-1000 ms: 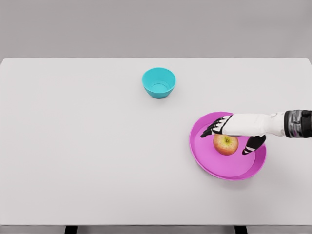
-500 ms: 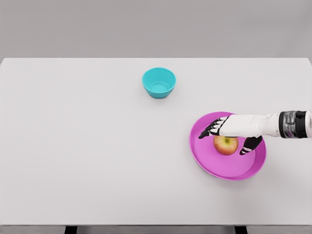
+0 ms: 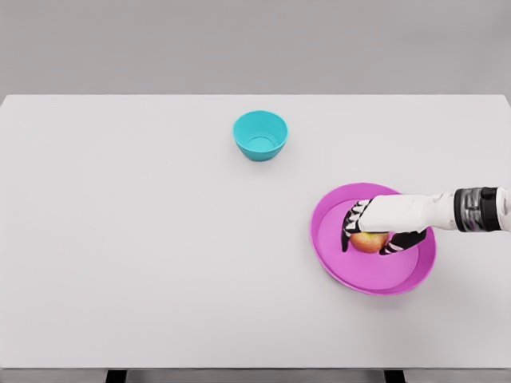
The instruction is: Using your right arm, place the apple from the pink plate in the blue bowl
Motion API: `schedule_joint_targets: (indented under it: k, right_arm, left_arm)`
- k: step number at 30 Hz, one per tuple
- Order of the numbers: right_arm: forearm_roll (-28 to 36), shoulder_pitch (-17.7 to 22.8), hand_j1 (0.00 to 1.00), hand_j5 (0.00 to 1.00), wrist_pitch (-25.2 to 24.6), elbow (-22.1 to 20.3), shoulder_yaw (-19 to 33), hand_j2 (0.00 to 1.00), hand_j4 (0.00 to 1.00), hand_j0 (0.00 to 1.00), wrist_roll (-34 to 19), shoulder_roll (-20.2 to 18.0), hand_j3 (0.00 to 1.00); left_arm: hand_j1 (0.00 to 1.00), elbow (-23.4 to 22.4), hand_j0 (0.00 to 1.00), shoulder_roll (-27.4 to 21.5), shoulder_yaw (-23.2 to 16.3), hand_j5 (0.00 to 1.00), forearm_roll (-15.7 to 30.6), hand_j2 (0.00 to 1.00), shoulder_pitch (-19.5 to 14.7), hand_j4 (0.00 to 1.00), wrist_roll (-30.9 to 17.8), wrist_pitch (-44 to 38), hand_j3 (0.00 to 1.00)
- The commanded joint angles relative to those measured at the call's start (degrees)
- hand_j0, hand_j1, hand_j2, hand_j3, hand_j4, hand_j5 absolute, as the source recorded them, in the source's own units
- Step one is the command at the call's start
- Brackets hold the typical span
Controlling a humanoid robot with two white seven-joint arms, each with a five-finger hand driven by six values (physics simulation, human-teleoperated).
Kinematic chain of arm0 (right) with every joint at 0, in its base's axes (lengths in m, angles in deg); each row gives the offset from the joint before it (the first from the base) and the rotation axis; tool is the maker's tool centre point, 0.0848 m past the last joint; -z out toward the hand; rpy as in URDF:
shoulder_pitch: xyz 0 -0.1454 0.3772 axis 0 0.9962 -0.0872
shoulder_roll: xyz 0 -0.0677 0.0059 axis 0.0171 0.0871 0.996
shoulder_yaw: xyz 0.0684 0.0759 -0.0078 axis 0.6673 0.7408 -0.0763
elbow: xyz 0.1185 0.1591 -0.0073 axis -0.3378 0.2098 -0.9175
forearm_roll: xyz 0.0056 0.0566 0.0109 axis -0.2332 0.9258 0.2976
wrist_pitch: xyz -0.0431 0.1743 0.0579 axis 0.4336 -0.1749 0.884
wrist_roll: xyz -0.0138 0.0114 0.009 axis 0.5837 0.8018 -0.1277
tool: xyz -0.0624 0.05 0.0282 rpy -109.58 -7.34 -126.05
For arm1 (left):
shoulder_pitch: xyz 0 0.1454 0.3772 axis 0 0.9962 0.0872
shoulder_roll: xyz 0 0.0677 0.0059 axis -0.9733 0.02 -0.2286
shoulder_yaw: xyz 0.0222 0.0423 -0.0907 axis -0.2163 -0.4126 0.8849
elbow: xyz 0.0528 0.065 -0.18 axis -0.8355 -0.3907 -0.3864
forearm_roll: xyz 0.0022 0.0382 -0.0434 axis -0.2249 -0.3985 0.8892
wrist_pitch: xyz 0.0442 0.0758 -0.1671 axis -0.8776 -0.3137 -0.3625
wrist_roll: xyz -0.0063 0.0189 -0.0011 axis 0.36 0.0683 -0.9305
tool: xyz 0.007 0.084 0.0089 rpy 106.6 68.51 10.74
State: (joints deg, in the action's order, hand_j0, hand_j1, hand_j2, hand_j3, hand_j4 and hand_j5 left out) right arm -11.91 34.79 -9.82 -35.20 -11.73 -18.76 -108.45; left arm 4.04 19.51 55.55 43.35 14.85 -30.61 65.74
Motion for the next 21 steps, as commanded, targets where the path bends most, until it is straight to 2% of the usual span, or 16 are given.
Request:
schedule_joint_targets:
  k: [1, 8, 10, 13, 15, 19, 21]
  right_arm:
    - [-0.5, 0.0, 0.42, 0.42, 0.9, 0.0, 0.0, 0.42, 0.42, 0.42, 0.1, -0.2, 0.42]
    - [-0.8, -0.9, 0.37, 0.37, 0.8, -0.5, 4.4, 0.37, 0.37, 0.37, -1.4, 1.0, 0.37]
    - [-0.7, -1.2, 0.37, 0.37, 0.1, -0.4, 6.6, 0.37, 0.37, 0.37, -3.2, 3.2, 0.37]
    - [-0.6, -3.9, 0.37, 0.37, -1.3, 0.2, 7.1, 0.37, 0.37, 0.37, -4.8, 6.3, 0.37]
    - [-0.7, -5.1, 0.37, 0.37, -1.3, 2.6, 7.0, 0.37, 0.37, 0.37, -5.0, 9.9, 0.37]
    - [-0.9, -6.7, 0.37, 0.37, -1.3, 5.5, 7.0, 0.37, 0.37, 0.37, -5.7, 13.9, 0.37]
    - [-0.9, -8.2, 0.37, 0.37, -1.0, 9.0, 7.0, 0.37, 0.37, 0.37, -6.2, 16.5, 0.37]
  left_arm:
    - [1.00, 0.0, 1.00, 0.0, 0.0, 1.00, 0.0, 1.00, 0.0, 1.00, 0.0, 0.0, 1.00]
    - [1.00, 0.0, 1.00, 0.0, 0.0, 1.00, 0.0, 1.00, 0.0, 1.00, 0.0, 0.0, 1.00]
    - [1.00, 0.0, 1.00, 0.0, 0.1, 1.00, 0.0, 1.00, 0.0, 1.00, 0.0, 0.0, 1.00]
    - [1.00, 0.0, 1.00, 0.0, 0.0, 1.00, 0.0, 1.00, 0.0, 1.00, 0.0, 0.0, 1.00]
    - [1.00, 0.0, 1.00, 0.0, 0.0, 1.00, 0.0, 1.00, 0.0, 1.00, 0.0, 0.0, 1.00]
    - [1.00, 0.0, 1.00, 0.0, 0.1, 1.00, 0.0, 1.00, 0.0, 1.00, 0.0, 0.0, 1.00]
    - [1.00, 0.0, 1.00, 0.0, 0.1, 1.00, 0.0, 1.00, 0.0, 1.00, 0.0, 0.0, 1.00]
